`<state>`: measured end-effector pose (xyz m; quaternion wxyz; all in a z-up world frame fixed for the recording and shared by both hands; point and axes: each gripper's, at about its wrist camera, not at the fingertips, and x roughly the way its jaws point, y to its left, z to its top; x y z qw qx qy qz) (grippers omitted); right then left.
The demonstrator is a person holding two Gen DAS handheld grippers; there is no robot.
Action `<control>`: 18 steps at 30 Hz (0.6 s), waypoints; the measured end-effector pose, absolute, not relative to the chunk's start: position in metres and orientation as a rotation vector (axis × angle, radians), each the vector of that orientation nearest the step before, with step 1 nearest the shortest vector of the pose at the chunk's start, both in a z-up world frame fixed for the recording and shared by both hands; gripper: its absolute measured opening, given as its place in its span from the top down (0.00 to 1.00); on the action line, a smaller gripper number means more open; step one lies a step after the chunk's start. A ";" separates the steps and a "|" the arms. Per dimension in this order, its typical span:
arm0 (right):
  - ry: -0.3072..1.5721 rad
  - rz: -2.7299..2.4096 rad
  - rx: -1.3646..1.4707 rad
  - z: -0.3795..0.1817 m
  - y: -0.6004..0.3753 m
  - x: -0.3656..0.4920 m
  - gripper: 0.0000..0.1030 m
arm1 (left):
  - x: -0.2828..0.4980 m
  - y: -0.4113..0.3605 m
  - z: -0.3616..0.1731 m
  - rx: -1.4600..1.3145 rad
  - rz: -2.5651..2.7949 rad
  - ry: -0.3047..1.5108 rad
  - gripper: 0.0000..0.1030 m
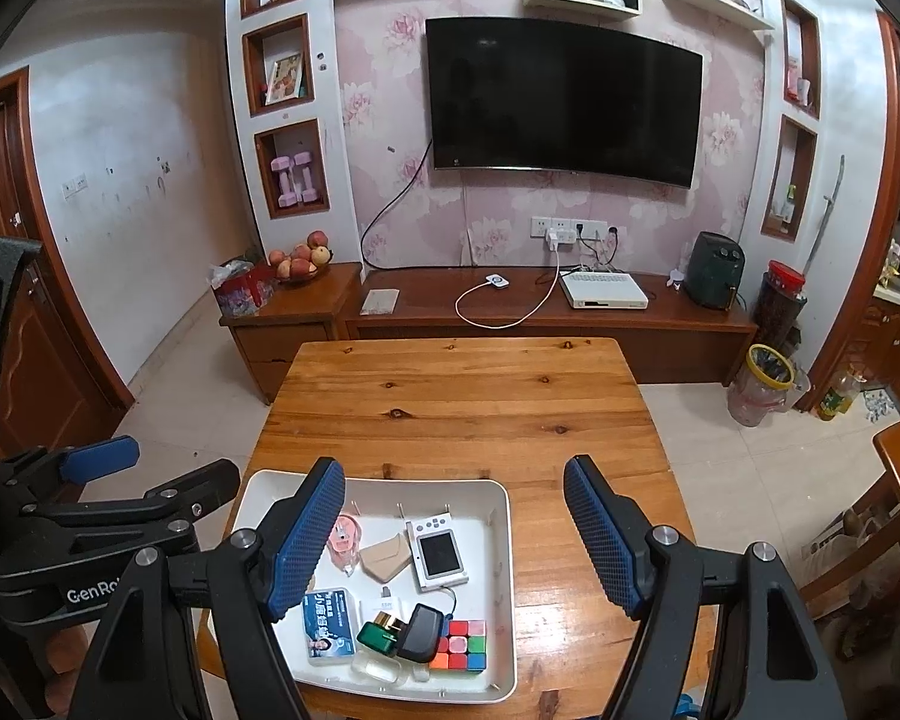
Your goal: Organize rigid objects
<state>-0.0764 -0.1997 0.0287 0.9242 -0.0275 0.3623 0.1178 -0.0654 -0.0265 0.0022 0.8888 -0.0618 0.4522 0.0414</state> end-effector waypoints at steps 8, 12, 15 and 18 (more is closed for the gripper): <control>0.756 0.244 -0.061 0.026 -0.200 -0.076 0.26 | -0.067 -0.026 0.001 -0.128 0.088 0.945 0.14; 0.762 0.245 -0.067 0.024 -0.200 -0.076 0.26 | -0.068 -0.024 -0.001 -0.132 0.091 0.950 0.14; 0.763 0.246 -0.068 0.024 -0.199 -0.075 0.26 | -0.068 -0.024 -0.002 -0.132 0.093 0.952 0.14; 0.762 0.246 -0.068 0.024 -0.199 -0.075 0.26 | -0.068 -0.024 -0.003 -0.132 0.093 0.953 0.14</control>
